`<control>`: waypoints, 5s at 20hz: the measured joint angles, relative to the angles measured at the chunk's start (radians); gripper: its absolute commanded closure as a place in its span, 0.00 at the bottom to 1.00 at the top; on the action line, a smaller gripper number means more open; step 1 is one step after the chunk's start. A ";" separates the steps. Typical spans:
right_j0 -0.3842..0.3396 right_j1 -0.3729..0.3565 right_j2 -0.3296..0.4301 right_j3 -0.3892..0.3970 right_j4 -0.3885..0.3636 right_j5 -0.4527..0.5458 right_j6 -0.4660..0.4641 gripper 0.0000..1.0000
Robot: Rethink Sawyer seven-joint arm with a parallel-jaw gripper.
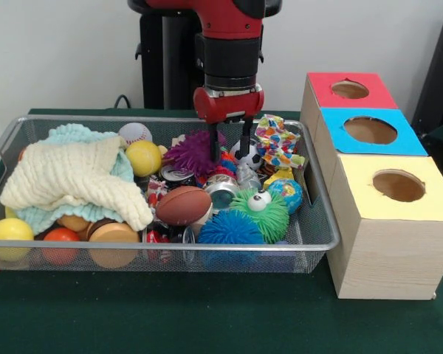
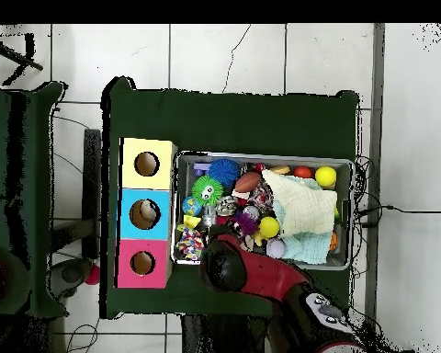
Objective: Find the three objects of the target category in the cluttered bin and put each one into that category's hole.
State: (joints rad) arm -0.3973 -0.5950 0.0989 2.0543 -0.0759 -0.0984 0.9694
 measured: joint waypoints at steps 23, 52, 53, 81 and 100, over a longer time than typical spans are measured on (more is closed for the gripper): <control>-0.112 0.059 0.094 0.021 0.057 -0.014 0.000 0.00; -0.111 0.038 0.157 0.060 0.107 0.030 0.011 0.00; -0.111 0.038 0.161 0.063 0.109 0.030 0.013 0.00; -0.047 0.040 0.170 0.086 0.113 0.017 0.035 0.00; -0.062 0.040 0.169 0.069 0.083 0.017 0.035 0.00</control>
State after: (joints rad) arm -0.4595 -0.5548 0.2674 2.1236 0.0070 -0.0812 1.0046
